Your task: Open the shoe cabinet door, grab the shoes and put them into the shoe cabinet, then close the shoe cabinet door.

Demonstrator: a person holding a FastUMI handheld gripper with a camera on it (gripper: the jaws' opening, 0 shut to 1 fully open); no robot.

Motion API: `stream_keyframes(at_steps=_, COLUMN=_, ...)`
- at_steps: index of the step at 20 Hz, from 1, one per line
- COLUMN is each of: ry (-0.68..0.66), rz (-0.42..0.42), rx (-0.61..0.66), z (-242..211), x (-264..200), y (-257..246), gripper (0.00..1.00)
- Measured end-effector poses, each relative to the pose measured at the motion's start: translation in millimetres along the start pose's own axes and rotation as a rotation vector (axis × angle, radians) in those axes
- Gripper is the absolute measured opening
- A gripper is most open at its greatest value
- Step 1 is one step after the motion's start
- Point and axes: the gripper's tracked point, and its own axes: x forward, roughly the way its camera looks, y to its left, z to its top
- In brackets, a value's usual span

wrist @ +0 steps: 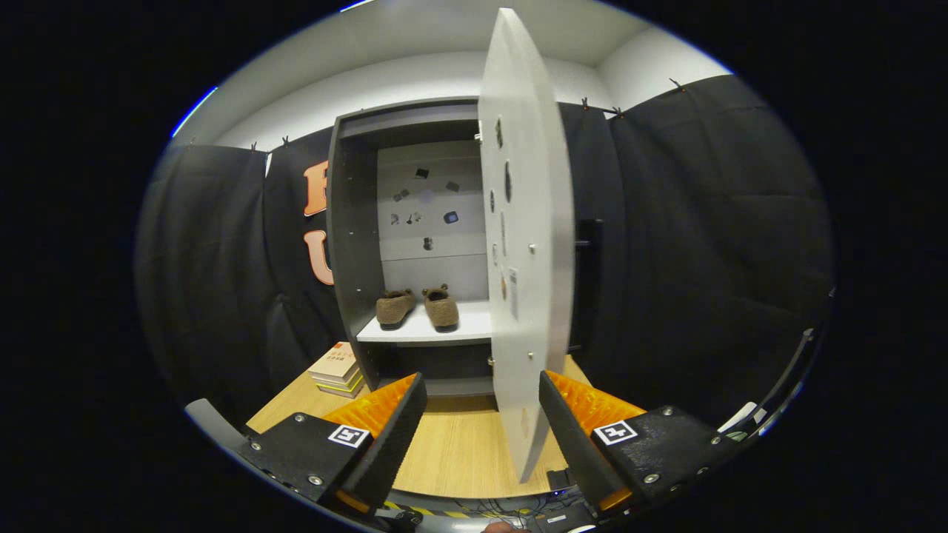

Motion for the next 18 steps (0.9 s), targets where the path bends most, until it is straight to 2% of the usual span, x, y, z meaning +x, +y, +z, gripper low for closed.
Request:
stream_keyframes(at_steps=4, ry=-0.028, rz=-0.028, rx=0.029, z=6, x=-4, y=-39, gripper=0.95)
stream_keyframes(at_steps=11, ry=-0.059, rz=-0.112, rx=-0.006, z=21, x=11, y=-102, gripper=0.94)
stream_keyframes(at_steps=16, ry=-0.075, rz=-0.058, rx=0.045, z=34, x=39, y=-94, gripper=0.95)
stream_keyframes(at_steps=18, ry=-0.08, rz=-0.047, rx=0.046, z=37, x=39, y=-83, gripper=0.91)
